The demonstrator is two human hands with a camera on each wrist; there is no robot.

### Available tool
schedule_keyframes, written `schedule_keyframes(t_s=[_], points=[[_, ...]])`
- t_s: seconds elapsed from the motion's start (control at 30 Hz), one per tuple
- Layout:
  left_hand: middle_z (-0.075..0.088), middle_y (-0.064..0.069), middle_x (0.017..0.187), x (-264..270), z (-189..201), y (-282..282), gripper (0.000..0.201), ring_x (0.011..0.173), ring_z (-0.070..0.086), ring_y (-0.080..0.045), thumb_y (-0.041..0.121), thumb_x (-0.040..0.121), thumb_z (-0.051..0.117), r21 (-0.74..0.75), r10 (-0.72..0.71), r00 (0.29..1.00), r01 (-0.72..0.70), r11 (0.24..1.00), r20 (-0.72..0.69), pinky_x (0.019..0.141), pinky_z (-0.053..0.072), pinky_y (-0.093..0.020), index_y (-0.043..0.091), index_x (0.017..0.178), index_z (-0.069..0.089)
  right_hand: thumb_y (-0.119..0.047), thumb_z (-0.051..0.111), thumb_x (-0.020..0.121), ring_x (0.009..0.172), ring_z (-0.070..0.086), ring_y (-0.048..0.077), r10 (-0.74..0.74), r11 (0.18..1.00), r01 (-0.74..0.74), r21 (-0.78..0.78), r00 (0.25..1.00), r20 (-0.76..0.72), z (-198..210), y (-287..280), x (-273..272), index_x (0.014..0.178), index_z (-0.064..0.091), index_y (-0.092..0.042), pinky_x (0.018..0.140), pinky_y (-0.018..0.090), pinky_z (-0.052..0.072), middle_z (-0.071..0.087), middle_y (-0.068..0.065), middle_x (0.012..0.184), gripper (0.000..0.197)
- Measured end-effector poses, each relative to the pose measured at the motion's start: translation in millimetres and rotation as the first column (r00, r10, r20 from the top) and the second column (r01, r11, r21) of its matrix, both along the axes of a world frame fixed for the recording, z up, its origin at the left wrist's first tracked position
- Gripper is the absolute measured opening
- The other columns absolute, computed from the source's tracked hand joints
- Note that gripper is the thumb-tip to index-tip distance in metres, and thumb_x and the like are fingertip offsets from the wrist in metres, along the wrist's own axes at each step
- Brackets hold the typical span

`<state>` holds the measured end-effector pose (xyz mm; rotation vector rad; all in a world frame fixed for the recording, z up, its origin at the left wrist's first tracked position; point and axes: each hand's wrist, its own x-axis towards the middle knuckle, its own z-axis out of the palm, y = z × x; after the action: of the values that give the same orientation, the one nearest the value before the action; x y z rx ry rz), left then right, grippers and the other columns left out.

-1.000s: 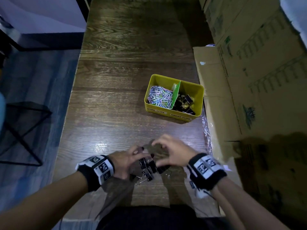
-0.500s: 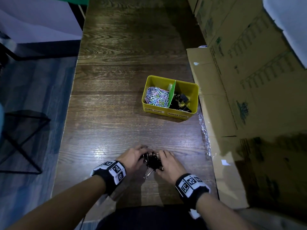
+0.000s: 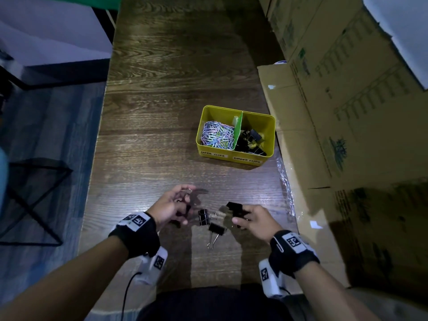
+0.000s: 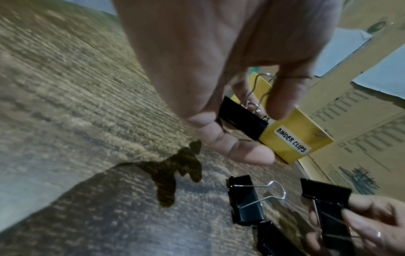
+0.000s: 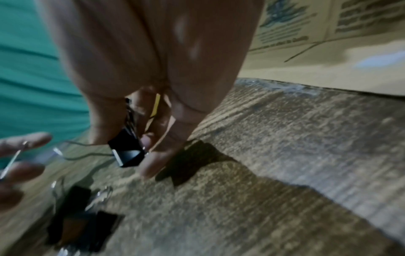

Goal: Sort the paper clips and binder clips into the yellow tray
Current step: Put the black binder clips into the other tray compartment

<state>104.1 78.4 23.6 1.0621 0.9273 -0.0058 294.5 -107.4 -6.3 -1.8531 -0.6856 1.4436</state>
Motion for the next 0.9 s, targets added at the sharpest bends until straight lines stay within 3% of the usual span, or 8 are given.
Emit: schedule_keyframes(t_s=[0.13,0.3,0.43,0.57,0.67,0.7,0.77,0.9], points=[[0.047,0.002,0.080,6,-6,-6,0.041,0.067,0.047,-0.010,0.018,0.065,0.079,0.373,-0.358,0.926,0.377,0.848,-0.122,0.061,0.044,-0.030,0.019,0.090,0.046,-0.004,0.059,0.090,0.083,0.063,0.020,-0.145,0.988,0.154,0.022,0.966,-0.214,13,3,2,0.110,0.061,-0.019,0.065,0.029,0.055,0.064,0.010,0.094,0.025],[0.048,0.005,0.116,21,-4,-22,0.055,0.100,0.052,-0.017,0.038,0.072,0.073,0.567,-0.579,0.569,0.796,0.210,-0.584,0.081,0.042,-0.027,0.031,0.120,0.046,-0.007,0.054,0.085,0.071,0.058,0.022,-0.214,0.977,0.212,-0.035,0.952,-0.220,10,7,-4,0.100,0.064,-0.010,0.050,0.026,0.039,0.062,0.008,0.076,0.019],[0.037,-0.002,0.128,23,-13,-26,0.049,0.107,0.052,-0.024,0.038,0.081,0.066,0.557,-0.548,0.529,0.820,0.133,-0.648,0.082,0.044,-0.029,0.032,0.126,0.049,-0.013,0.052,0.078,0.061,0.058,0.014,-0.207,0.978,0.203,-0.043,0.947,-0.247,11,9,-11,0.093,0.067,-0.019,0.044,0.022,0.035,0.065,0.002,0.076,0.022],[0.050,-0.002,0.114,16,-22,-19,0.037,0.100,0.055,-0.021,0.029,0.080,0.068,0.598,-0.496,0.683,0.722,0.348,-0.536,0.080,0.041,-0.024,0.019,0.112,0.055,-0.007,0.056,0.086,0.058,0.057,0.012,-0.167,0.986,0.169,-0.012,0.956,-0.241,11,7,-12,0.094,0.067,-0.021,0.041,0.018,0.035,0.068,0.002,0.077,0.019],[0.059,-0.005,0.091,17,-17,-18,0.025,0.064,0.056,-0.017,0.014,0.084,0.063,0.331,-0.219,0.933,0.311,0.891,-0.285,0.053,0.044,-0.023,0.016,0.107,0.053,-0.008,0.061,0.090,0.054,0.056,0.011,-0.191,0.980,0.198,0.002,0.948,-0.254,12,7,-12,0.087,0.065,-0.016,0.041,0.015,0.035,0.064,0.004,0.070,0.009],[0.058,-0.009,0.086,18,-12,-19,0.020,0.051,0.050,-0.016,0.010,0.088,0.054,0.136,-0.080,0.975,0.110,0.985,-0.207,0.039,0.037,-0.020,0.014,0.108,0.053,-0.011,0.062,0.090,0.053,0.056,0.011,-0.196,0.979,0.205,0.009,0.945,-0.260,12,8,-12,0.085,0.065,-0.015,0.041,0.015,0.035,0.063,0.004,0.068,0.007],[0.054,-0.012,0.079,17,-2,-17,0.021,0.042,0.045,-0.016,0.009,0.090,0.039,-0.171,0.119,0.989,-0.133,0.976,-0.089,0.031,0.027,-0.015,0.010,0.104,0.054,-0.013,0.061,0.091,0.054,0.057,0.012,-0.204,0.976,0.216,0.016,0.943,-0.262,12,9,-13,0.085,0.064,-0.014,0.042,0.018,0.036,0.061,0.004,0.065,0.007],[0.060,-0.015,0.086,18,6,-13,0.020,0.055,0.056,-0.026,0.018,0.080,0.044,-0.383,0.182,0.980,-0.137,0.913,0.083,0.035,0.040,-0.020,0.009,0.094,0.056,-0.008,0.057,0.092,0.050,0.059,0.015,-0.275,0.953,0.301,0.029,0.902,-0.332,10,12,-17,0.091,0.060,-0.005,0.040,0.021,0.039,0.056,0.009,0.063,0.005]])
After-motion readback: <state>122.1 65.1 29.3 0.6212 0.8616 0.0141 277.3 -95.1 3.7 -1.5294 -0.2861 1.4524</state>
